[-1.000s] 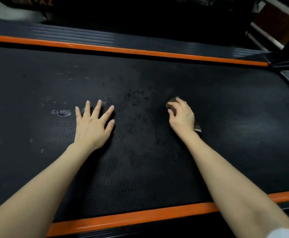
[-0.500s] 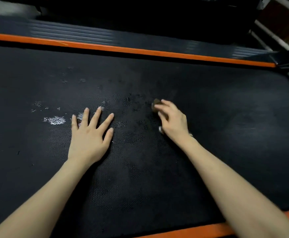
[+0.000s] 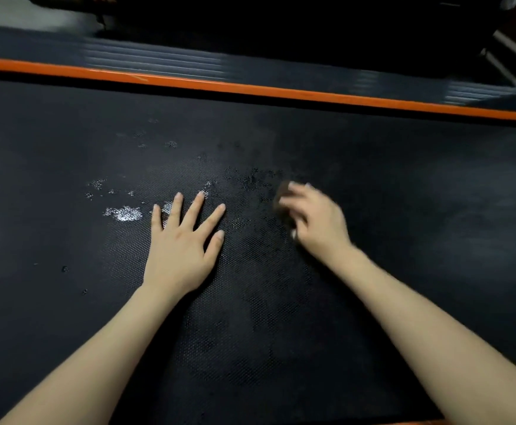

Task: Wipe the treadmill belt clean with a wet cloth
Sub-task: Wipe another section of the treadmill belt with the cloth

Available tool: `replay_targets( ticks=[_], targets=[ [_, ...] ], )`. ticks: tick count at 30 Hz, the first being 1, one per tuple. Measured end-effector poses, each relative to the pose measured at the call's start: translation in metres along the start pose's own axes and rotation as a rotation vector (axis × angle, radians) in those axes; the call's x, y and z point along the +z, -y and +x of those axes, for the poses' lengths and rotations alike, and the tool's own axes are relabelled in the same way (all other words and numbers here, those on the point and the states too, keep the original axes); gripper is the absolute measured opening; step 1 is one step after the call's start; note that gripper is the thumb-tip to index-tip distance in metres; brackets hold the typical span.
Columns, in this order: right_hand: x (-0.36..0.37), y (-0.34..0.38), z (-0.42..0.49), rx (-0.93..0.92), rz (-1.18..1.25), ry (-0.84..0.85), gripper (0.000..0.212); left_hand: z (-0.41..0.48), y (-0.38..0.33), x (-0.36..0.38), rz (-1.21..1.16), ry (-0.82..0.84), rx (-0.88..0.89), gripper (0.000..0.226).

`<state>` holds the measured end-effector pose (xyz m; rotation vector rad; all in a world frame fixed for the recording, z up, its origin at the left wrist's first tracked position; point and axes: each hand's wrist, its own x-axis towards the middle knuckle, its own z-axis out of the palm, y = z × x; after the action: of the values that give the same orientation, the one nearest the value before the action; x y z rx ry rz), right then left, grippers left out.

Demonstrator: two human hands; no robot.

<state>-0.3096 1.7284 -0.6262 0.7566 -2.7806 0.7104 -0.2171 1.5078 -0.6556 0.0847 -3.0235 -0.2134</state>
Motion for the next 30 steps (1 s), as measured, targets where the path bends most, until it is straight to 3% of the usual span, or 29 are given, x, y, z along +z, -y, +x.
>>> replay_targets(
  ticks=[2,4,8,11,15,18,22,24,26,30],
  targets=[
    [0.007,0.004,0.019,0.205,0.030,-0.011,0.028,0.000,0.000,0.001,0.009,0.002,-0.010,0.055],
    [0.011,0.021,-0.006,0.066,0.045,-0.005,0.026,0.000,-0.001,0.000,0.013,0.012,-0.010,0.055],
    [-0.006,0.039,-0.080,-0.257,0.072,0.220,0.029,0.001,0.000,-0.004,-0.031,0.030,-0.015,0.057],
    [-0.009,0.030,-0.072,-0.361,0.018,0.238,0.037,0.009,0.002,-0.014,-0.106,-0.008,-0.069,0.062],
    [0.001,0.012,-0.048,-0.494,0.070,0.165,0.025,0.045,0.024,-0.023,-0.028,0.007,-0.113,0.069],
    [0.011,-0.007,-0.002,-0.383,0.038,0.075,0.022,0.060,0.041,-0.013,0.046,0.062,-0.119,0.072],
    [0.024,-0.020,0.079,0.074,-0.014,-0.068,0.023,0.062,0.044,-0.004,0.039,0.051,-0.116,0.068],
    [0.032,-0.007,0.081,0.125,-0.012,-0.075,0.020,0.062,0.044,-0.005,0.026,0.035,-0.112,0.067],
    [0.034,0.015,0.045,-0.079,0.026,-0.065,0.019,0.063,0.045,-0.004,0.018,0.020,-0.105,0.066],
    [0.019,0.037,-0.037,-0.477,0.116,0.166,0.022,0.062,0.046,-0.003,0.042,0.002,-0.097,0.065]
  ],
)
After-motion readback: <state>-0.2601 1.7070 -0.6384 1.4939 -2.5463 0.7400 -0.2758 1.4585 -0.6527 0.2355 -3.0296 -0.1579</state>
